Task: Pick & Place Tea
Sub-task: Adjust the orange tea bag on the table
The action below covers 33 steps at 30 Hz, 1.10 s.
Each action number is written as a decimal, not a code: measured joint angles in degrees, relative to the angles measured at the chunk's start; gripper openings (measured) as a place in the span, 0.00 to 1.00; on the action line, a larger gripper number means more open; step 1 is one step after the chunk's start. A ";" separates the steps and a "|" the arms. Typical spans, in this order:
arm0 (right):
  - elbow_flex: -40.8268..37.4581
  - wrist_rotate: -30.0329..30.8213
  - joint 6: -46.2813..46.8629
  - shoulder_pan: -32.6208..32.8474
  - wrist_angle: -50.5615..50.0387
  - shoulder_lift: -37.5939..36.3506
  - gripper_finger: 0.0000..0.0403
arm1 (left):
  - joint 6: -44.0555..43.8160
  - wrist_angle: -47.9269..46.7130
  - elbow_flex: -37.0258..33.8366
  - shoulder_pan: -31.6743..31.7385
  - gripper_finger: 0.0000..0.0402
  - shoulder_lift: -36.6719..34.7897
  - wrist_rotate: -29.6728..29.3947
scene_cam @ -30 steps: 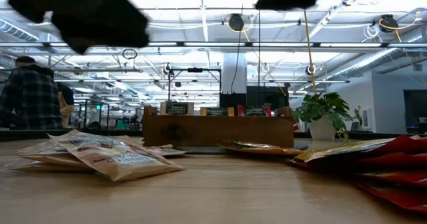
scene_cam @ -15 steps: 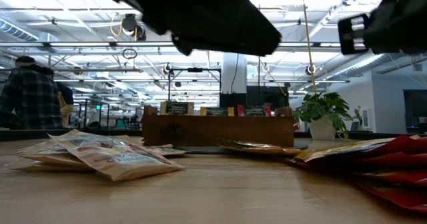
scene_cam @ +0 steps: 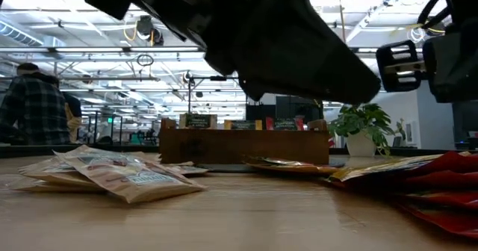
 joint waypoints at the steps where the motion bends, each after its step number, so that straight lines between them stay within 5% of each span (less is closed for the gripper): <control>1: 2.13 -1.18 -0.50 0.00 -1.27 1.70 0.00 | 0.03 -0.93 0.02 -0.28 0.08 -0.26 0.02; 17: 17.23 -3.59 -0.66 -3.32 -9.05 19.15 0.00 | 1.10 -5.63 -0.33 -4.06 0.09 -0.47 -3.50; 33: 20.68 -3.17 -6.35 -7.68 -8.86 20.14 0.00 | 0.90 -5.76 -0.33 -3.72 0.09 -0.47 -4.10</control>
